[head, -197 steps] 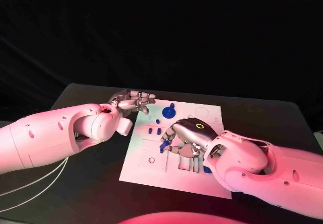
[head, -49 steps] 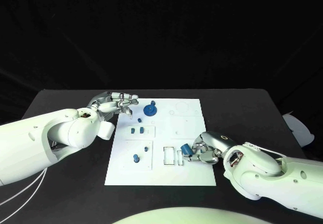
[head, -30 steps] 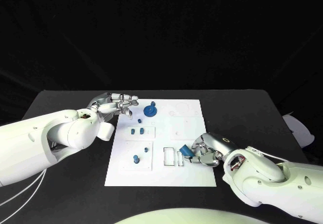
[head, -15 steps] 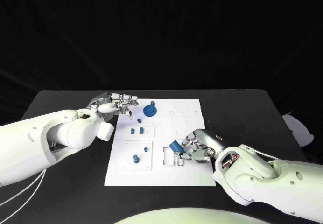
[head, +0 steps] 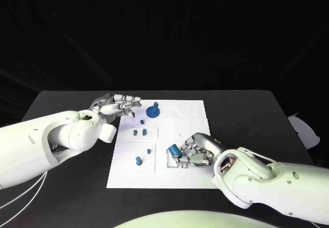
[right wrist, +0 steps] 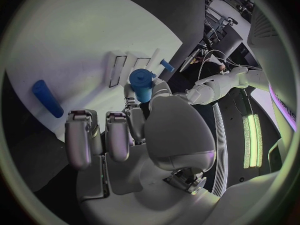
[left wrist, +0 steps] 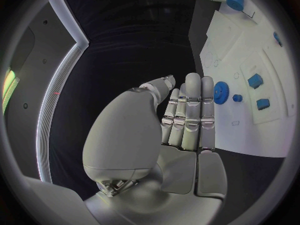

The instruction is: Assemble the parts on the task board

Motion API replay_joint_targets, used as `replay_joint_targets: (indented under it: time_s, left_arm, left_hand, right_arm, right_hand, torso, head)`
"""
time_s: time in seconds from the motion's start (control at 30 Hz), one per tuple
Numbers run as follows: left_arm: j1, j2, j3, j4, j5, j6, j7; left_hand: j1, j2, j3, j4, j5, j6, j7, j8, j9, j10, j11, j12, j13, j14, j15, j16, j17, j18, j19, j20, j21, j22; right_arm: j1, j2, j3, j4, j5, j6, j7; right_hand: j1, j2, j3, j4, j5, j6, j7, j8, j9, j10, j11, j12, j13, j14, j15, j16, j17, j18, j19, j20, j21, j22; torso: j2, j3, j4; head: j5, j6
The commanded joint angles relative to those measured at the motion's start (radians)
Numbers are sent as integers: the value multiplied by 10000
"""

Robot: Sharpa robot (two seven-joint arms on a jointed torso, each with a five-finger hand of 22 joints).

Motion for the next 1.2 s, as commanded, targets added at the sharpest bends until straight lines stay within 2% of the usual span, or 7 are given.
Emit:
replay_joint_targets:
  time_s: [0.03,0.6,0.73,0.87,1.0,1.1,1.2]
  left_arm:
    - [10,10,6,40,16,189,20]
    - [10,-12,6,52,16,198,-2]
    - [10,-19,6,50,16,193,-4]
    - [10,-19,6,49,16,197,-7]
    - [10,-20,6,47,16,193,-7]
    - [10,-21,6,47,16,191,-8]
    - [10,-21,5,46,16,191,-19]
  left_hand:
    - [-2,76,-27,-14,10,-94,1,41,-13,-38,2,48,2,28,-16,-30,-13,138,-19,43,-58,-16]
    - [-2,76,-27,-14,10,-94,1,41,-13,-38,2,48,2,28,-16,-30,-13,138,-19,43,-58,-16]
    - [-2,76,-27,-14,10,-94,1,41,-13,-38,2,48,2,28,-16,-30,-13,138,-19,43,-58,-16]
    - [-2,76,-27,-14,10,-94,1,41,-13,-38,2,48,2,28,-16,-30,-13,138,-19,43,-58,-16]
    - [4,82,-29,-16,12,-98,2,51,-16,-52,4,65,2,27,-17,-30,-18,139,-16,43,-65,-20]
    - [4,82,-29,-16,12,-98,2,51,-16,-52,4,65,2,27,-17,-30,-18,139,-16,43,-65,-20]
    - [1,83,-32,-13,12,-100,4,52,-17,-56,5,69,2,26,-16,-30,-20,138,-15,44,-67,-21]
  right_arm:
    - [-12,30,-4,-14,197,376,-5]
    - [-12,119,-7,-172,283,903,-320]
    - [-12,145,-7,-174,283,988,-332]
    - [-12,168,-7,-173,277,1002,-309]
    - [-12,179,-7,-191,222,928,-300]
    - [-12,187,-7,-200,187,868,-273]
    - [-12,196,-7,-200,116,813,-230]
  right_hand:
    - [-85,40,-117,0,-85,380,-283,65,474,75,-11,60,34,763,-81,71,1306,-77,670,-69,37,2349]
    - [-794,50,-559,4,-486,470,-309,78,632,180,-29,165,220,766,-96,82,1334,-78,670,-86,45,2350]
    - [-1189,-18,-791,4,-1436,483,-311,84,718,184,-28,142,241,763,-97,75,1325,-72,656,-89,16,2341]
    - [-1533,-196,-851,17,-2140,477,-305,89,805,190,-22,129,273,759,-93,66,1311,-67,645,-85,-6,2334]
    - [-1953,-457,-730,25,-3116,445,-291,84,904,172,-10,73,275,752,-82,46,1279,-59,628,-78,-45,2323]
    - [-2238,-652,-625,39,-3489,413,-280,74,952,154,3,29,262,746,-75,30,1251,-51,610,-71,-86,2311]
    - [-2466,-805,-545,41,-3560,383,-269,67,985,134,13,-10,248,743,-67,22,1239,-45,599,-64,-112,2304]
  torso:
    - [-3,8,6]
    - [-3,7,2]
    - [-4,2,-10]
    - [-6,4,-6]
    - [-10,1,-13]
    - [-6,-3,-7]
    - [-3,6,-2]
  head:
    - [16,-33]
    - [54,-70]
    - [81,-58]
    - [83,-69]
    - [80,-35]
    - [70,-20]
    - [66,-13]
